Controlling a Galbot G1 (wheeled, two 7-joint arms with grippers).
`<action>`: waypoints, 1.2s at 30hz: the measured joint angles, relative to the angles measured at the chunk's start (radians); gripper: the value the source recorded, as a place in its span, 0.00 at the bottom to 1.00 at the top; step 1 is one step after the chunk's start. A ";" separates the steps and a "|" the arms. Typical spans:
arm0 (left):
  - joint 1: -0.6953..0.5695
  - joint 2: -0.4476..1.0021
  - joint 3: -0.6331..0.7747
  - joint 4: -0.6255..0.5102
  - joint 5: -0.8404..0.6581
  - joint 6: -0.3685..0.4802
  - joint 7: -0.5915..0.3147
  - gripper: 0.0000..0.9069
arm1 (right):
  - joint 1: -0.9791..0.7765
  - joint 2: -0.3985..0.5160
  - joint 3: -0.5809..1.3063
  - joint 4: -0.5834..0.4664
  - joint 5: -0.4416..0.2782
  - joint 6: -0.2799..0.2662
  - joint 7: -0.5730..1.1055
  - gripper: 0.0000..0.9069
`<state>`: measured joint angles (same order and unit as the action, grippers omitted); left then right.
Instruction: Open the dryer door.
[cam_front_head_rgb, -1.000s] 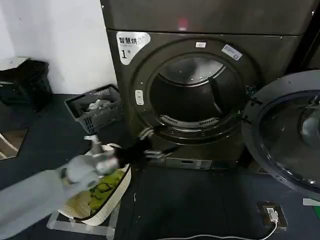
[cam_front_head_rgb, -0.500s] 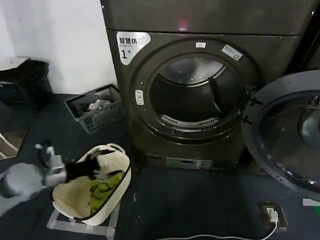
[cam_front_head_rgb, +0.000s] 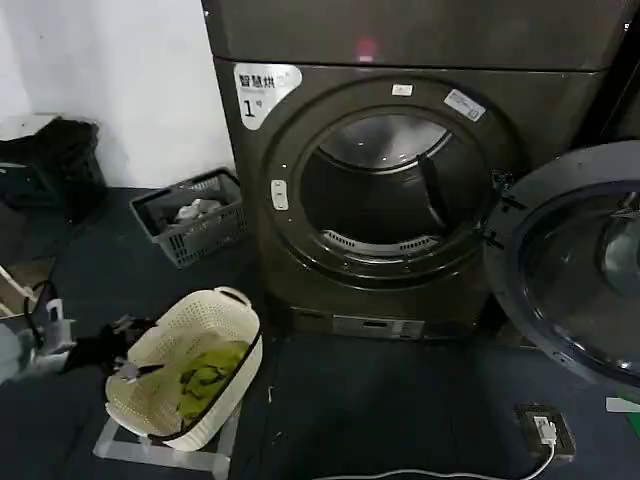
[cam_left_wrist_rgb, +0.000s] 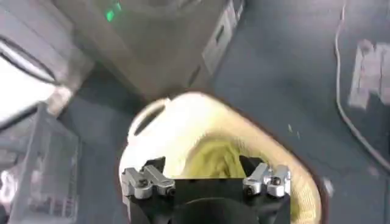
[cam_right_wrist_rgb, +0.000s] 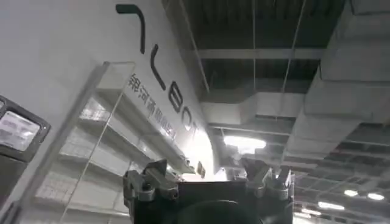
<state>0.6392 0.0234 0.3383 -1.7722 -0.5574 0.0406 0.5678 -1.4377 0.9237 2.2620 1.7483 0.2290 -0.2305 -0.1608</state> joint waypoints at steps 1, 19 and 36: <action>0.001 0.003 0.000 0.004 0.012 0.008 0.011 1.00 | 0.000 0.000 -0.001 0.002 0.000 0.000 0.000 1.00; 0.008 0.013 -0.007 0.050 0.102 0.043 0.079 1.00 | -0.002 0.007 -0.007 0.012 -0.004 0.003 -0.009 1.00; 0.007 -0.006 -0.005 0.082 0.138 0.000 0.089 1.00 | -0.018 0.010 0.011 0.027 -0.021 -0.015 -0.005 1.00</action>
<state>0.6458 0.0172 0.3337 -1.6899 -0.4197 0.0408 0.6572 -1.4559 0.9338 2.2735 1.7749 0.2083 -0.2452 -0.1662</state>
